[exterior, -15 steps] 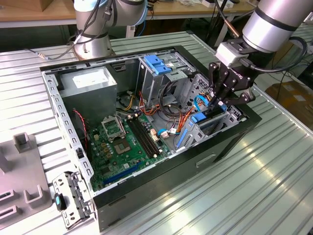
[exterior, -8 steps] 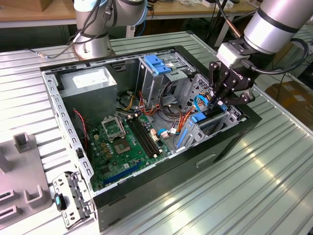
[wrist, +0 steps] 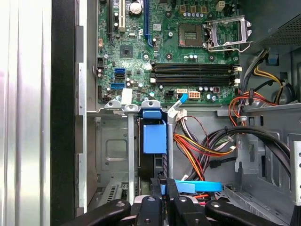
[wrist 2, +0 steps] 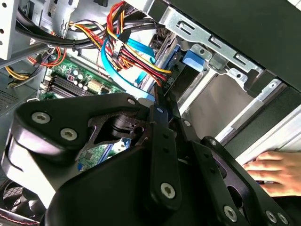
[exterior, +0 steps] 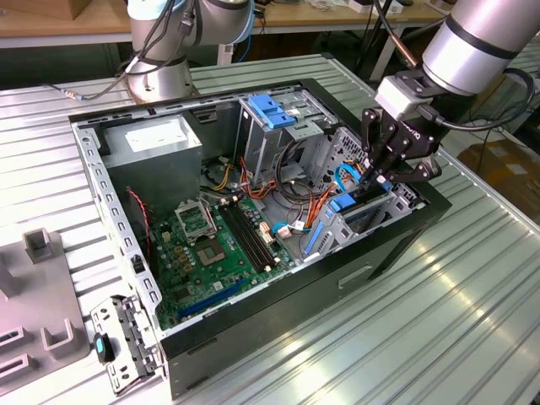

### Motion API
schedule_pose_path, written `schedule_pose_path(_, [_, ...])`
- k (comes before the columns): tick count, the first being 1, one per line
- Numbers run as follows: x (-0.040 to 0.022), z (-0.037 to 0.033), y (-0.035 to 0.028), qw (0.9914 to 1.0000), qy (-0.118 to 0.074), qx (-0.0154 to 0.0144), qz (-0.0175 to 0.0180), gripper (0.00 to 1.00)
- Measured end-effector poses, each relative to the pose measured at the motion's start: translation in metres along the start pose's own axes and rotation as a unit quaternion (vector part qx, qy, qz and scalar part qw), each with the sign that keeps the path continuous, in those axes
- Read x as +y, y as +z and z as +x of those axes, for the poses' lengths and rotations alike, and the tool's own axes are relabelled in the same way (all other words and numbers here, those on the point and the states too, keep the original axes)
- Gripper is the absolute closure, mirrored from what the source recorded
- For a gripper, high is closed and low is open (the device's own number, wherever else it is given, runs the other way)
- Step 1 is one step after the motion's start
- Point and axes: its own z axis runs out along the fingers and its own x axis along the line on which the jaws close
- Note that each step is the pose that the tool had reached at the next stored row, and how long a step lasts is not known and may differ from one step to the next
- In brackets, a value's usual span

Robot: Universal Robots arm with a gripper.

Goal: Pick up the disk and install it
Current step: 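Insert the second disk wire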

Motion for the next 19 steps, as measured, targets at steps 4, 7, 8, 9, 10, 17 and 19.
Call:
schedule_pose_path(4, [0.0000, 0.0003, 0.0005, 1.00000, 0.000, -0.0021, 0.0000, 0.84])
schedule_pose_path(7, [0.0000, 0.0003, 0.0010, 1.00000, 0.000, -0.0024, 0.0000, 0.84])
schedule_pose_path(8, [-0.0001, 0.0004, 0.0013, 1.00000, 0.000, -0.0024, 0.0000, 0.84])
schedule_pose_path(9, [-0.0001, 0.0004, 0.0015, 1.00000, 0.000, -0.0024, 0.0001, 0.84])
schedule_pose_path(10, [-0.0001, 0.0004, 0.0019, 1.00000, 0.000, -0.0024, 0.0001, 0.84])
schedule_pose_path(17, [-0.0003, 0.0011, 0.0071, 1.00000, 0.000, -0.0021, 0.0002, 0.84])
schedule_pose_path(19, [-0.0004, 0.0013, 0.0102, 1.00000, 0.000, -0.0023, 0.0002, 0.84])
